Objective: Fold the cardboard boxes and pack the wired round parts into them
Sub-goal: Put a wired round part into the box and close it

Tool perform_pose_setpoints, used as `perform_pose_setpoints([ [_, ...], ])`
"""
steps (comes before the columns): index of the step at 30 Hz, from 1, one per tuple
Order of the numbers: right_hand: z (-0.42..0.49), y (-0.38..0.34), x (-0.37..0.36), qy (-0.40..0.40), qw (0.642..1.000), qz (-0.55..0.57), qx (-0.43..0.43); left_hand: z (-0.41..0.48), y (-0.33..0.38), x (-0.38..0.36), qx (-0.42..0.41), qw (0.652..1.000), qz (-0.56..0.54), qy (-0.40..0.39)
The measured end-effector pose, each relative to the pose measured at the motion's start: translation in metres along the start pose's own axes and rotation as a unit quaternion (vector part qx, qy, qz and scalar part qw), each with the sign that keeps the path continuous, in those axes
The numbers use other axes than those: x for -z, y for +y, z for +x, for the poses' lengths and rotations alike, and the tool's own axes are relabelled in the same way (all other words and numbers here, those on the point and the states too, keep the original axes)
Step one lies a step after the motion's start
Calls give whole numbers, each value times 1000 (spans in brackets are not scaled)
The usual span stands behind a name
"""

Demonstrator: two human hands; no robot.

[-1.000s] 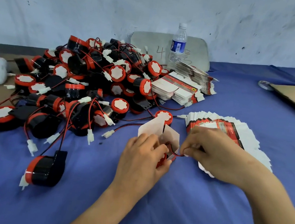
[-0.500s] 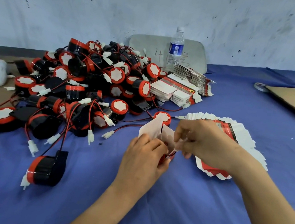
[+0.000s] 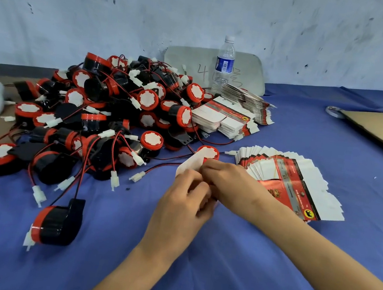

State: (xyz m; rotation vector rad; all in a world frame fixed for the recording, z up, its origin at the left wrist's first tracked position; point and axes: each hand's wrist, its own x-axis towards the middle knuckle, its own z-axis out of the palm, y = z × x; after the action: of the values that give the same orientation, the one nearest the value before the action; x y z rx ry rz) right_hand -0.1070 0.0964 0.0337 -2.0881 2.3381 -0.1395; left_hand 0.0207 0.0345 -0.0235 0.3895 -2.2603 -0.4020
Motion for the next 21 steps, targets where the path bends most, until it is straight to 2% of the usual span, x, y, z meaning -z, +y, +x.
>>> perform_pose_setpoints([
  [7, 1, 4, -7, -15, 999, -21, 22, 1, -15, -2, 7, 996, -90, 18],
  [12, -5, 2, -5, -6, 996, 86, 1, -2, -17, -4, 32, 983, -182, 10],
  [16, -13, -2, -10, -1, 995, 97, -3, -6, -19, -5, 59, 964, -260, 2],
  [21, -22, -15, -27, 7, 992, 127, 6, -4, -19, -5, 67, 965, -250, 42],
])
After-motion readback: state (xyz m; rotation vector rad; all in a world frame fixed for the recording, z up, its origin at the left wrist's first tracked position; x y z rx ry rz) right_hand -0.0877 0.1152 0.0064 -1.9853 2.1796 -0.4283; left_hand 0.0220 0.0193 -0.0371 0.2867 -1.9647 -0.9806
